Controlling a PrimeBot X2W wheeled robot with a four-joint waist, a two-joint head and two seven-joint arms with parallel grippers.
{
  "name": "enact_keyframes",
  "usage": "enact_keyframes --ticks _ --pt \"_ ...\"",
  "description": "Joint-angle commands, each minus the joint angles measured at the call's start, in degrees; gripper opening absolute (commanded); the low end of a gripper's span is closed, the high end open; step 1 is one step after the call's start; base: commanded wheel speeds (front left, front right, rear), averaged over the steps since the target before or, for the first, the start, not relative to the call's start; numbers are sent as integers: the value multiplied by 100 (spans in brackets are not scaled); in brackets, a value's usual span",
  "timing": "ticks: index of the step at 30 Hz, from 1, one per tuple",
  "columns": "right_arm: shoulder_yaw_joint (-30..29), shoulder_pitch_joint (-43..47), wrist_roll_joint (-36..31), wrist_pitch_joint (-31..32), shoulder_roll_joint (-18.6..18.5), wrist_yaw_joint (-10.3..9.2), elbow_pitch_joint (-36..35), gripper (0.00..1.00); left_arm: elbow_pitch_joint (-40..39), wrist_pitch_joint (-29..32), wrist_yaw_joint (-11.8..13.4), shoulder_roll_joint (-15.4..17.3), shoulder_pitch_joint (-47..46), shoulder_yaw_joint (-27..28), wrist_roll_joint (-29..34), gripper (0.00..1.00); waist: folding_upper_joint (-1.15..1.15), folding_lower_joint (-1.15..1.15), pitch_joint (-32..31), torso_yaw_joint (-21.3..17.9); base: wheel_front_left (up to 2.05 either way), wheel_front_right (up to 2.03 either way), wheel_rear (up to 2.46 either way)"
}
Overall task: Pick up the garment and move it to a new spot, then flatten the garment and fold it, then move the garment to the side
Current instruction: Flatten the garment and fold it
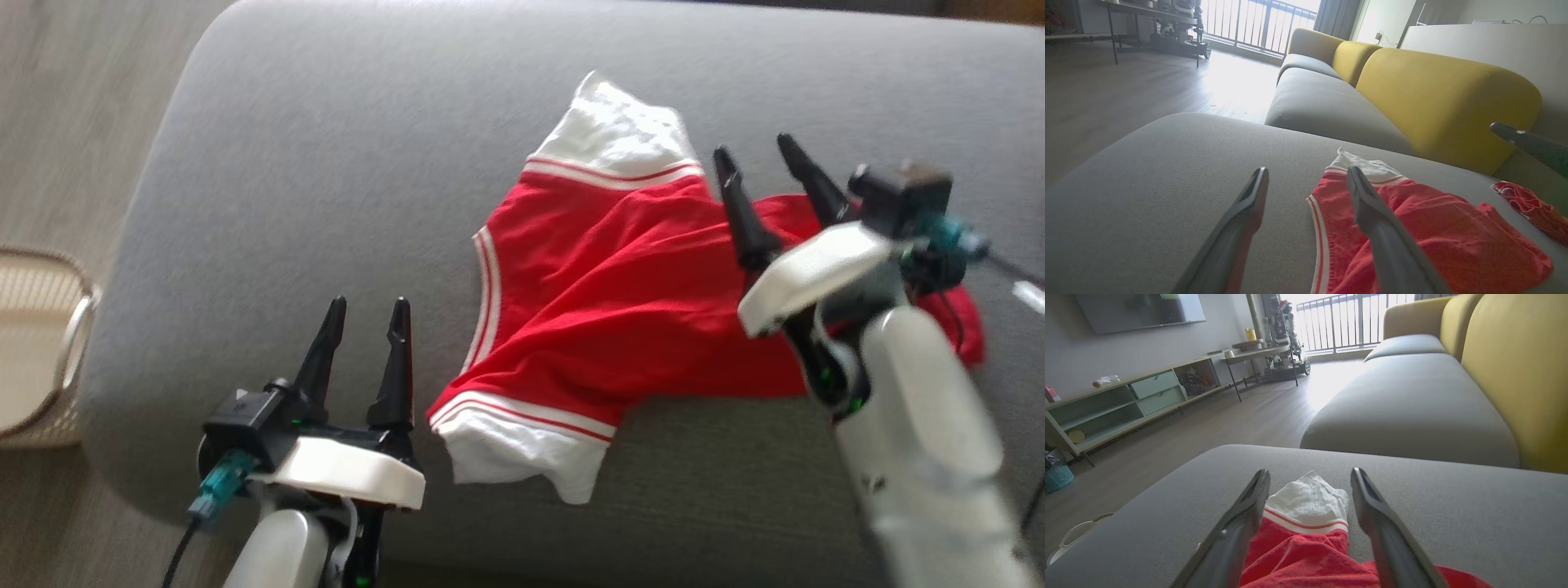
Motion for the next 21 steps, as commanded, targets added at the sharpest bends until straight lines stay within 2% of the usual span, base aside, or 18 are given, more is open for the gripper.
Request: enact_keyframes --ticks 1,14,21 --pt "11 -366 156 174 34 -1 99 100 -162 -31 38 6 -246 116 -35 100 0 0 309 336 0 0 0" --pt "-653 -2067 -123 1029 -406 -1 2527 100 -222 -31 208 6 -533 -316 -316 100 0 0 864 1193 0 0 0" --pt "-958 -2600 -339 1310 -528 -1 3524 100 -243 -31 268 6 -541 -414 -388 100 0 0 952 1389 0 0 0"
